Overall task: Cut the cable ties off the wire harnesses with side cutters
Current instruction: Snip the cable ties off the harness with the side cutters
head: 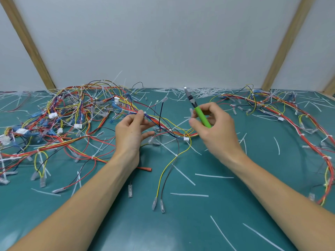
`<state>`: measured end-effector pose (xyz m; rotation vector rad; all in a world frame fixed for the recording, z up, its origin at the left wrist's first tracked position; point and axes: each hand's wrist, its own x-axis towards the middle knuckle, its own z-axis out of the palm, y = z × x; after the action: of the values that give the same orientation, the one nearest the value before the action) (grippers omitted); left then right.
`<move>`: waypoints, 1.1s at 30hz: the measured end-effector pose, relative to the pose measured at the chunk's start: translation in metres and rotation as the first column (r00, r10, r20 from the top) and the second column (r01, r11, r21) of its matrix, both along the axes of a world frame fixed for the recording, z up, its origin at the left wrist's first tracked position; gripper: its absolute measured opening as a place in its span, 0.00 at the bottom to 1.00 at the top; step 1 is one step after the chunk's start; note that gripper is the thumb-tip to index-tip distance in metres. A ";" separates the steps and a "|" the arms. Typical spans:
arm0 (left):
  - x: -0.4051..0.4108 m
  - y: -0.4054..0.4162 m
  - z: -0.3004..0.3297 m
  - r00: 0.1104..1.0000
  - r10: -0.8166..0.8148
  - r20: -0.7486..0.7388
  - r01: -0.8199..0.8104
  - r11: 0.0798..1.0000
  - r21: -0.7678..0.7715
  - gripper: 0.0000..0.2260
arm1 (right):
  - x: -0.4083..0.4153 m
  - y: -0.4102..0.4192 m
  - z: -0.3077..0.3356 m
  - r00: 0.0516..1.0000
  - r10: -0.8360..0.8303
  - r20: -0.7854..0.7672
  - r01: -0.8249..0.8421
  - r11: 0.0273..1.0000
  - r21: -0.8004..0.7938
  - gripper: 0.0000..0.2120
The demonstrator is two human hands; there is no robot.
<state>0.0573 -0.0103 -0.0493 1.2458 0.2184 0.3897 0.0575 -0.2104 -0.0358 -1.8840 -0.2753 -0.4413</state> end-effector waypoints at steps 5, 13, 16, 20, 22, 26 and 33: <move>-0.002 0.001 0.001 1.000 0.003 -0.001 -0.003 1.000 0.000 0.10 | -0.005 0.008 -0.002 0.989 0.147 -0.030 -0.146 0.989 0.035 0.09; 0.001 0.002 0.008 0.981 -0.193 0.036 0.196 0.972 -0.133 0.11 | 0.005 0.002 -0.005 0.992 0.120 -0.039 -0.116 0.990 0.079 0.08; -0.002 0.000 0.010 0.957 -0.278 0.078 0.288 0.938 -0.193 0.08 | 0.002 0.002 -0.007 0.977 0.191 -0.090 -0.188 0.981 0.042 0.12; -0.002 0.000 0.011 0.946 -0.308 0.101 0.323 0.925 -0.200 0.07 | -0.002 0.005 -0.008 0.954 0.283 -0.103 -0.285 0.958 -0.008 0.16; -0.002 -0.001 0.010 0.947 -0.302 0.112 0.316 0.936 -0.151 0.06 | -0.003 0.007 -0.009 0.956 0.281 -0.088 -0.285 0.958 -0.041 0.15; -0.003 -0.003 0.007 0.942 -0.296 0.161 0.306 0.951 -0.041 0.07 | -0.003 0.007 -0.010 0.970 0.235 -0.065 -0.240 0.966 -0.096 0.12; -0.003 0.000 0.003 0.971 -0.221 0.088 0.212 0.973 0.095 0.11 | 0.001 0.006 -0.013 0.993 0.113 0.021 -0.109 0.984 -0.140 0.09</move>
<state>0.0547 -0.0098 -0.0466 1.3157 -0.0189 0.2720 0.0581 -0.2046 -0.0492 -1.9874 -0.4378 -0.3826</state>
